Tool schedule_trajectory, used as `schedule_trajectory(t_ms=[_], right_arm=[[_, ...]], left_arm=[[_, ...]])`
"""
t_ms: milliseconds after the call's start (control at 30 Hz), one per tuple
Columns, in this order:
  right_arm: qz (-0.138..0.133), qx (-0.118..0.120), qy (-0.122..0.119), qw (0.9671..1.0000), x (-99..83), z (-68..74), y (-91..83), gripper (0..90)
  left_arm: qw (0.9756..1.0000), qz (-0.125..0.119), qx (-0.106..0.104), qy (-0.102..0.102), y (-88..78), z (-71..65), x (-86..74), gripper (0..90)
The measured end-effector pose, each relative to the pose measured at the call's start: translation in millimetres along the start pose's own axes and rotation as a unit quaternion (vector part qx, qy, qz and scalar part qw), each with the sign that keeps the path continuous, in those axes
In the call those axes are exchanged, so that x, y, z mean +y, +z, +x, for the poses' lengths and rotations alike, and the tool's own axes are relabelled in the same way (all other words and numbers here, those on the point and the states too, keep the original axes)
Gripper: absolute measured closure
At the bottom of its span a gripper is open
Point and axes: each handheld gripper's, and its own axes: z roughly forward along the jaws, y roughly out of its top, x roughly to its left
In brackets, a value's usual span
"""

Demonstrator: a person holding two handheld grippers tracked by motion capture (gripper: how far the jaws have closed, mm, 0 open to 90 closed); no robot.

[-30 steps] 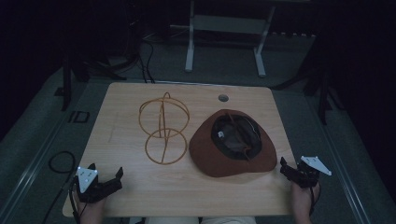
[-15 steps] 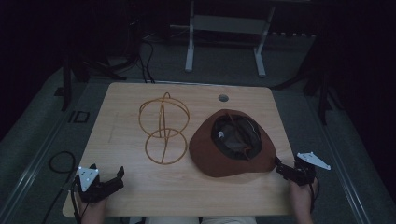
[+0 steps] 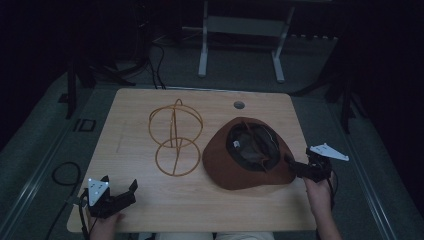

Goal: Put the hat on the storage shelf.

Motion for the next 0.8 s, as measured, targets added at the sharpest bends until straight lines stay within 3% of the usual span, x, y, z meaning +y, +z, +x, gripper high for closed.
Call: schedule_trajectory(t_ms=[100, 167, 200, 267, 400, 600, 800], right_arm=[[0.01, 0.016, 0.0, 0.9998, 12.7, -2.1, 6.9, 12.5], [0.013, 0.022, -0.003, 0.9997, 16.9, -2.0, 9.6, 12.4], [0.018, 0.026, -0.008, 0.9995, 21.1, -2.1, 12.2, 12.5], [0.019, 0.044, -0.011, 0.9988, 34.1, -2.5, 20.6, 12.7], [0.019, 0.056, -0.01, 0.9982, 48.9, -3.5, 33.2, 15.2], [0.041, 0.074, -0.01, 0.9964, 69.1, -5.9, 57.2, 17.8], [0.065, 0.087, -0.023, 0.9938, 76.8, -3.0, 81.7, 13.4]], left_arm=[[0.9998, 0.014, -0.012, -0.002, 1.1, -1.4, 0.8, 1.8], [0.9998, 0.02, -0.008, 0.0, 1.0, -2.3, 1.3, 1.8], [0.9994, 0.027, -0.022, -0.007, 1.2, -2.7, 2.1, 1.8], [0.9989, 0.034, -0.03, -0.014, 1.2, -2.8, 2.6, 1.8], [0.9983, 0.049, -0.031, -0.007, 1.6, -4.2, 3.4, 1.8], [0.9982, 0.05, -0.034, -0.007, 1.3, -3.6, 3.7, 1.8], [0.9975, 0.055, -0.044, 0.011, 1.2, -6.7, 3.0, 1.8]])
